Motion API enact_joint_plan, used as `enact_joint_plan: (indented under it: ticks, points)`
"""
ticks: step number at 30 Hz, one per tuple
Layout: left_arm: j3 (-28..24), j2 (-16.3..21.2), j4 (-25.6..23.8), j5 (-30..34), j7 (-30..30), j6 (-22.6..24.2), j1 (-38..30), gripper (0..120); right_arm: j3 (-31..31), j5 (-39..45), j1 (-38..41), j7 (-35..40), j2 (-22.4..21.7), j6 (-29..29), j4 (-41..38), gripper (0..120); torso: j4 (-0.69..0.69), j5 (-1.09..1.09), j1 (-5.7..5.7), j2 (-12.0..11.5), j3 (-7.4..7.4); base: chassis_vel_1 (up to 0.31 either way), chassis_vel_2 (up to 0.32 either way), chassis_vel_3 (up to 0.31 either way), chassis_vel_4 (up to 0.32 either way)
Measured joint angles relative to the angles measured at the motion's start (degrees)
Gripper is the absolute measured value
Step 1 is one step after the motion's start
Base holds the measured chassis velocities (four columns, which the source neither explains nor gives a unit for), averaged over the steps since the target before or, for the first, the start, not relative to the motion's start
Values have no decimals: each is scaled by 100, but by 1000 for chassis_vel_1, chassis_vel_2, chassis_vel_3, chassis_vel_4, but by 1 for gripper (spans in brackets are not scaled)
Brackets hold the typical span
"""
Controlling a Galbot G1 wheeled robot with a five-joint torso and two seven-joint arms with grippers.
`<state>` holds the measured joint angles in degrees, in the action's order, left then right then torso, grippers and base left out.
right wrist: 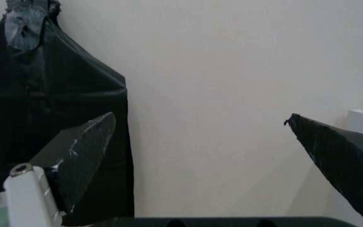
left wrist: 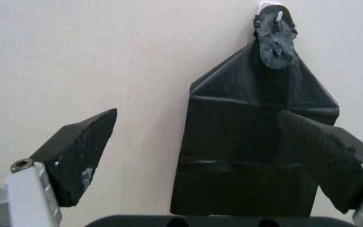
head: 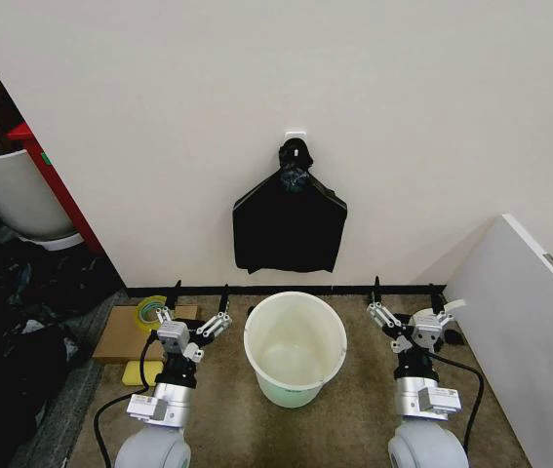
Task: Place the garbage bag over the trash bin.
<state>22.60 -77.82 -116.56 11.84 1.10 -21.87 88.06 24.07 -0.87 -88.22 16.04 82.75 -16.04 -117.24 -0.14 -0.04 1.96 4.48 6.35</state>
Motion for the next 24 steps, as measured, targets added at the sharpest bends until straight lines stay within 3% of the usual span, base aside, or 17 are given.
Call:
enact_joint_plan:
  ticks: [24]
  points:
    - [34,100,56,56,-6,29,-84,100,285,-1044,311,-287,102,-913,495,100,0,0,1,0,0,0,0,0,0]
